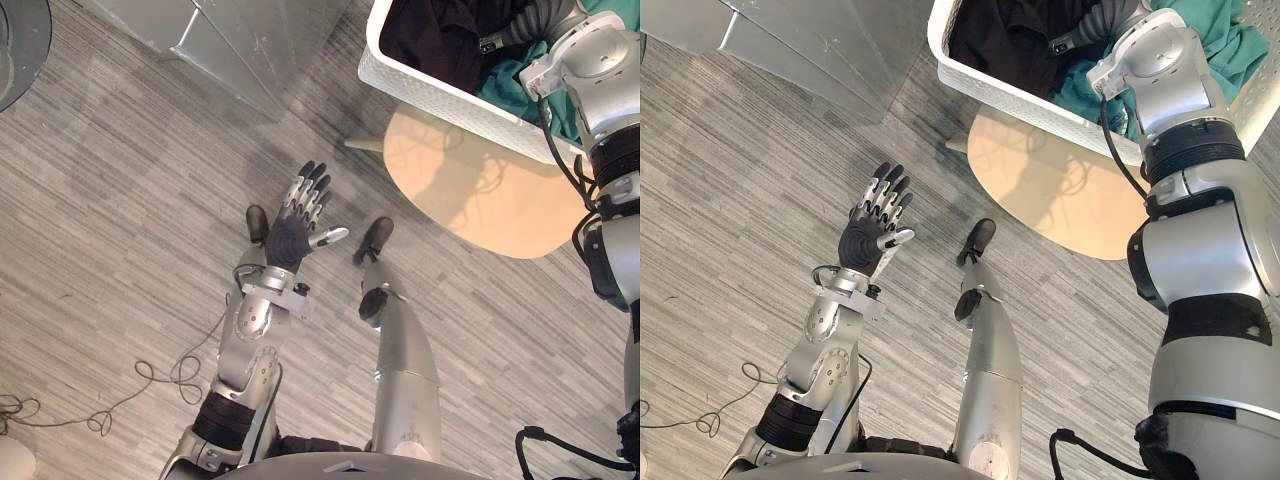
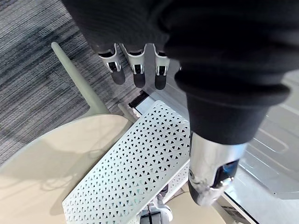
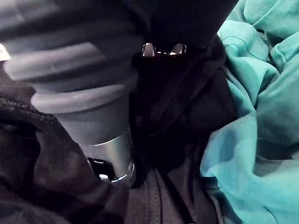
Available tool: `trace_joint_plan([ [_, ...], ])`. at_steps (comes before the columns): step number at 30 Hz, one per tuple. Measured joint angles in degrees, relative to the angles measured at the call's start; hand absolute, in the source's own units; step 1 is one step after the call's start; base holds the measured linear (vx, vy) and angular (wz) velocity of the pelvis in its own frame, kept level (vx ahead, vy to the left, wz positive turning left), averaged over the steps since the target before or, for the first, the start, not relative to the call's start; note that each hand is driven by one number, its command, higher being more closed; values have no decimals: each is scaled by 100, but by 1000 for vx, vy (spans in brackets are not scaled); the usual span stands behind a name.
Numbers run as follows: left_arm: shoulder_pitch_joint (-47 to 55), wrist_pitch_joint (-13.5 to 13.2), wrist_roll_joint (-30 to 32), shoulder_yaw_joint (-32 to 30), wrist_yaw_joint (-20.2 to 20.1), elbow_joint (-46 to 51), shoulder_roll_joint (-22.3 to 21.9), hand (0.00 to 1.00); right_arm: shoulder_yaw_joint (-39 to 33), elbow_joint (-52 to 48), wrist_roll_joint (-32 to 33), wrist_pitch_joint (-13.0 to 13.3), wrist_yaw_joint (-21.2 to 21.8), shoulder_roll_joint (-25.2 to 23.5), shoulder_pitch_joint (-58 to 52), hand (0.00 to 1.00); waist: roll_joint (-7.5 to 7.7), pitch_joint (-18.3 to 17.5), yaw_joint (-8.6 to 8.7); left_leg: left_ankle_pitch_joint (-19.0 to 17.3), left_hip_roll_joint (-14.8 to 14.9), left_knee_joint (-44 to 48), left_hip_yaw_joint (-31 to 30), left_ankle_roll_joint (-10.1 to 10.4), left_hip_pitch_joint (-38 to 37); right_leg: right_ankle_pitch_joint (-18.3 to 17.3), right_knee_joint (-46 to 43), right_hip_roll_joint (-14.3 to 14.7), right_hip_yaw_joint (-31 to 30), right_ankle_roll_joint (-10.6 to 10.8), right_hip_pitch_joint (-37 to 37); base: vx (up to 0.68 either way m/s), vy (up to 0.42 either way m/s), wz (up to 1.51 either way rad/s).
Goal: Pick up the laundry basket with both hands and put the clothes into the washing machine.
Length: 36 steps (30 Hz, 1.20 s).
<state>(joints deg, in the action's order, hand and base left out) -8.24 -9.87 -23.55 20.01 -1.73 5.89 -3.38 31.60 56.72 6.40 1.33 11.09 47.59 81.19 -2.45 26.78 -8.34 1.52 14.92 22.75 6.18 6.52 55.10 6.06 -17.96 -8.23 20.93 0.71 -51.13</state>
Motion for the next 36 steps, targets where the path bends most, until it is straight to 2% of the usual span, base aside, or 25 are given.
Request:
trace_joint_plan([
  [3, -14, 0, -1, -144, 4, 1, 1, 0, -433, -489, 67, 18, 48, 95, -480, 100, 2, -4, -3, 6, 10, 59, -2, -1, -9, -1, -39, 3, -5, -1, 2, 8, -7, -2],
  [7, -190, -37, -4, -474, 153, 3, -17, 0, -1259, -1149, 871, 200, -237, -6, -1494, 100, 3, -5, -65, -98, 106, 369, -24, -23, -7, -82, -223, 41, -18, -36, 68, 16, -25, -8],
  [12, -278, -179, -71, -701, 288, 33, -48, 0, -1950, -1579, 1660, 244, -424, -406, -2484, 100, 4, -5, -54, -225, 159, 605, -138, -61, -86, -249, -503, 33, 15, -52, 204, 0, -33, -1],
  [14, -295, -219, -113, -767, 299, 51, -56, 0, -2252, -1598, 2112, 290, -426, -561, -2661, 100, 4, -5, -58, -222, 150, 602, -138, -62, -152, -291, -557, 15, 17, -29, 245, -6, -17, 2],
  [15, -292, -257, -114, -813, 302, 108, -58, 0, -2567, -1707, 2679, 381, -440, -739, -2867, 100, 4, -5, -48, -214, 149, 597, -142, -61, -231, -310, -591, 5, 33, -23, 326, -4, -29, 4],
  [20, -290, -331, -171, -874, 306, 467, -58, 0, -2920, -2264, 3720, 666, -574, -1020, -3170, 100, 6, -4, -10, -211, 101, 609, -140, -57, -440, -336, -723, -80, 37, -34, 496, 6, -17, 4],
  [26, -591, -455, -222, -877, 420, 481, -47, 0, -3503, -2885, 4615, 1051, -658, -1260, -3203, 100, 7, -5, 21, -228, 33, 642, -81, -78, -640, -381, -744, -173, 5, 44, 689, 1, -2, 1],
  [31, -756, -505, -219, -866, 537, 780, 65, 0, -3658, -3426, 5051, 1257, -658, -1394, -3330, 100, 9, -6, 43, -241, 46, 643, 40, -94, -710, -343, -653, -183, -46, 71, 716, -3, 2, -6],
  [36, -1211, -567, -218, -849, 647, 974, 173, 0, -3718, -3986, 5240, 1350, -651, -1604, -3535, 100, 9, -6, 112, -278, 104, 775, 140, -74, -737, -242, -637, -144, -123, 26, 728, 34, 2, -11],
])
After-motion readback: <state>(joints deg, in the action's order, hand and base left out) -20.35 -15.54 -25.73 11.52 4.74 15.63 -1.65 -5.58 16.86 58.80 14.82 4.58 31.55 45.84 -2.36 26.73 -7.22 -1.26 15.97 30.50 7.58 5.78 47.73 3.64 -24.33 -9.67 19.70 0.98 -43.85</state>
